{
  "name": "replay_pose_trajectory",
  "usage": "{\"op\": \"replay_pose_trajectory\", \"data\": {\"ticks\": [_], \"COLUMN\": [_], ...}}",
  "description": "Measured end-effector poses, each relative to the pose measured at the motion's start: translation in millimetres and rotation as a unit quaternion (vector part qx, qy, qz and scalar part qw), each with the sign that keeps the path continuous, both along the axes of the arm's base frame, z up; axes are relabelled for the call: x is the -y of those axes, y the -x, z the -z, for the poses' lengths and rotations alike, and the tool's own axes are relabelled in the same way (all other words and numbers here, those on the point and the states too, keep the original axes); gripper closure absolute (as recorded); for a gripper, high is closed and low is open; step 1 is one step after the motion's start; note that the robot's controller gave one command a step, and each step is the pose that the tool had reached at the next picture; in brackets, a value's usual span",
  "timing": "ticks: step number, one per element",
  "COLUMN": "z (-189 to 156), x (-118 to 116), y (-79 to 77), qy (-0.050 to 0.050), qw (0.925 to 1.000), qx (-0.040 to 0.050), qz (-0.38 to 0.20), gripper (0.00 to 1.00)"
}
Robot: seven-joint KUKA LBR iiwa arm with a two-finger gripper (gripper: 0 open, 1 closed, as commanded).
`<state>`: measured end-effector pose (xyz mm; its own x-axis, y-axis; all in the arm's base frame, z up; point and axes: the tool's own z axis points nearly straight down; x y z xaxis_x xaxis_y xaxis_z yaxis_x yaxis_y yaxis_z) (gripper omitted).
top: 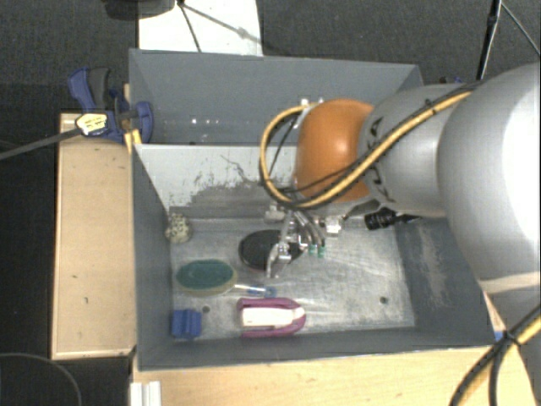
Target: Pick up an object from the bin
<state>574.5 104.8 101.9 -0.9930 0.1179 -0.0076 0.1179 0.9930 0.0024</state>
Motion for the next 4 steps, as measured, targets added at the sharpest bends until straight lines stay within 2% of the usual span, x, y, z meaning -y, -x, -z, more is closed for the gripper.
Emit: {"op": "replay_pose_trajectory", "data": {"ticks": [1,2,3,4], "z": [28,28,26,-54], "x": [2,-14,-14,-14], "y": [-16.9,-8.2,-9.6,-12.0], "qy": [-0.001,0.0,-0.001,-0.001], "qw": [0.9989,0.9938,0.9939,0.9942], "qx": [0.0,0.0025,0.0054,0.0003], "qz": [0.048,0.111,0.11,0.108], "gripper": [0.0,0.0,1.0,1.0]}}
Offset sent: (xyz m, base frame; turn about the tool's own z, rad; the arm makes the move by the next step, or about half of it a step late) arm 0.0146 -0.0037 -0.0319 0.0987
